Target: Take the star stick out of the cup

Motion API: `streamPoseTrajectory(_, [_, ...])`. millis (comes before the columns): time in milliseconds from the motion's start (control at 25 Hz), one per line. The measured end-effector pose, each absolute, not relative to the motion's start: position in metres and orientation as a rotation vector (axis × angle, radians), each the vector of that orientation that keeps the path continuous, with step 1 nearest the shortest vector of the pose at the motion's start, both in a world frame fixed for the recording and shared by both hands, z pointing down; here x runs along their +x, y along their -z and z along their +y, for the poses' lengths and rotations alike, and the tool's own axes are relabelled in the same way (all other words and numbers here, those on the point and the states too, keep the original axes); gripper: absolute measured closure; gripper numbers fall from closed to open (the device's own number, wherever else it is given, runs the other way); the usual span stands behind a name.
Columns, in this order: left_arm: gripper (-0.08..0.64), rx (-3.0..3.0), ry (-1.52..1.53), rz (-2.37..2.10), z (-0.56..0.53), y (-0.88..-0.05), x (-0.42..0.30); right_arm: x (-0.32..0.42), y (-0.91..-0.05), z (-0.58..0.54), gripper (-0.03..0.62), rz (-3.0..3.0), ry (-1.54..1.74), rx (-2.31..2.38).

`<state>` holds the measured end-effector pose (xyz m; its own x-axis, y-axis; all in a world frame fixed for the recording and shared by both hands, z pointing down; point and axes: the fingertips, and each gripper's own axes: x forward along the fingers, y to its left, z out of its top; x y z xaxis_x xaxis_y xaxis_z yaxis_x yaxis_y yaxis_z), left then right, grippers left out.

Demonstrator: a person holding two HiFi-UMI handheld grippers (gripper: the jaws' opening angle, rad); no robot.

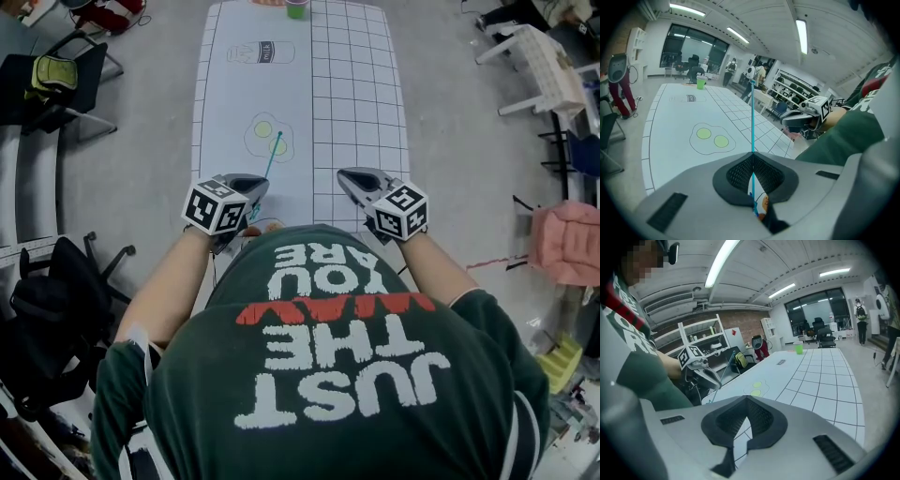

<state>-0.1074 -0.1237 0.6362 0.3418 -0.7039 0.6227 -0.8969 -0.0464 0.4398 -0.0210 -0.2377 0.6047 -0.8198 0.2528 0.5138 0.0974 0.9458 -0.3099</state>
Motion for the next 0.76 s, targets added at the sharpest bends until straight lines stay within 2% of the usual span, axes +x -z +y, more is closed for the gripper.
streamPoseTrajectory(760, [0.549, 1.812, -0.325, -1.418, -0.1297, -0.6361, -0.1077, -0.0217, -0.6023, -0.2402, 0.561, -2.536, -0.333, -0.251])
